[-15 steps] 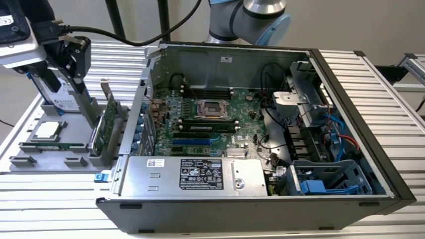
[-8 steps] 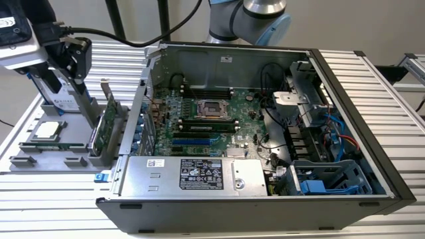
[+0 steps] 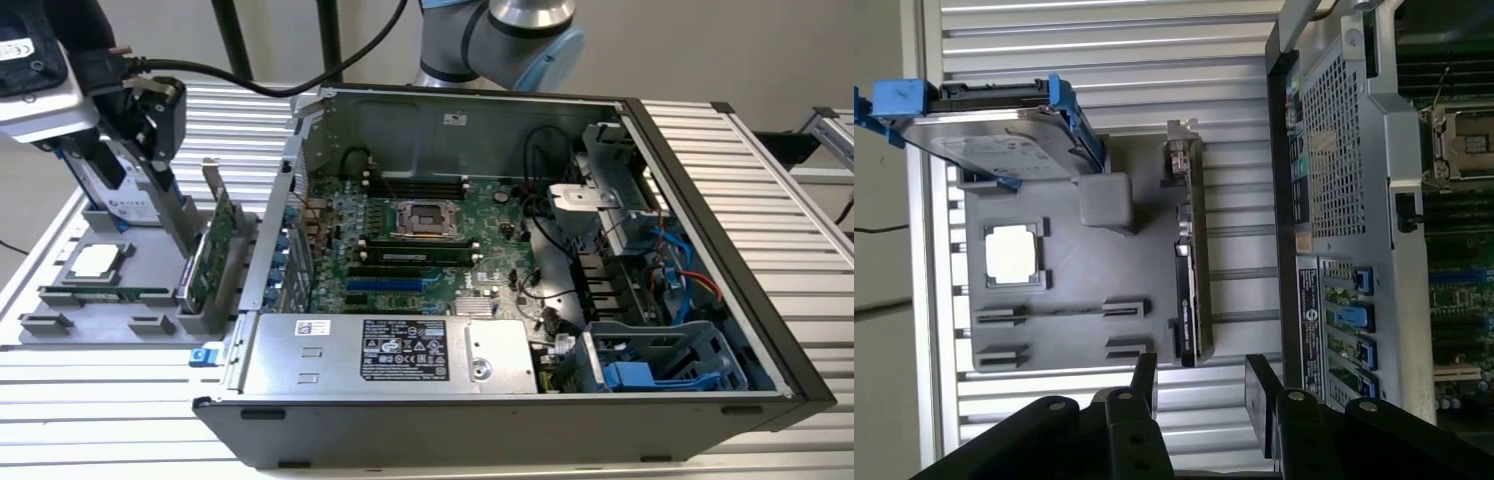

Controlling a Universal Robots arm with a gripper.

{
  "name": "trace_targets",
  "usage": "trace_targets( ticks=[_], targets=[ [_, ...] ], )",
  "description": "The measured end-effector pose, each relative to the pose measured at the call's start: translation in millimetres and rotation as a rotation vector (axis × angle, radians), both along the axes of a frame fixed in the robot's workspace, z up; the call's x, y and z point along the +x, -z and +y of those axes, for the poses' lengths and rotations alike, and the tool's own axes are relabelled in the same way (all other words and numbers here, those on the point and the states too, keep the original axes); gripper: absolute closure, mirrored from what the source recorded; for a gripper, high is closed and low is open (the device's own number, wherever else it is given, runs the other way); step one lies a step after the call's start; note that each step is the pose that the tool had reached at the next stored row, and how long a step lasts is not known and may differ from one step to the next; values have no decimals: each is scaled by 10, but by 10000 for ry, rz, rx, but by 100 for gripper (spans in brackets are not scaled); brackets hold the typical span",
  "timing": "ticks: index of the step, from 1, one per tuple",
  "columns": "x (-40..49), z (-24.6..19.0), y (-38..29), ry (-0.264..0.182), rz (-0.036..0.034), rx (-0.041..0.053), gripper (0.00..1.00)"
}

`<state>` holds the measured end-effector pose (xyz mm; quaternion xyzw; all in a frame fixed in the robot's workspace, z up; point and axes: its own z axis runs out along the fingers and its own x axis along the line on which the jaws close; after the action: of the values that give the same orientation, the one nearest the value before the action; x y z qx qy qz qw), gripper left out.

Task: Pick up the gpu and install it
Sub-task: 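Pick up the gpu and move the gpu toward the slot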

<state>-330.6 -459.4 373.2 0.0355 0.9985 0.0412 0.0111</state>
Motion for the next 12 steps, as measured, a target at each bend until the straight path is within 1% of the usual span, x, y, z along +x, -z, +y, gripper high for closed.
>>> trace_targets(
  ticks=[12],
  targets=[
    [4, 0, 36, 0, 0, -15, 0]
  ],
)
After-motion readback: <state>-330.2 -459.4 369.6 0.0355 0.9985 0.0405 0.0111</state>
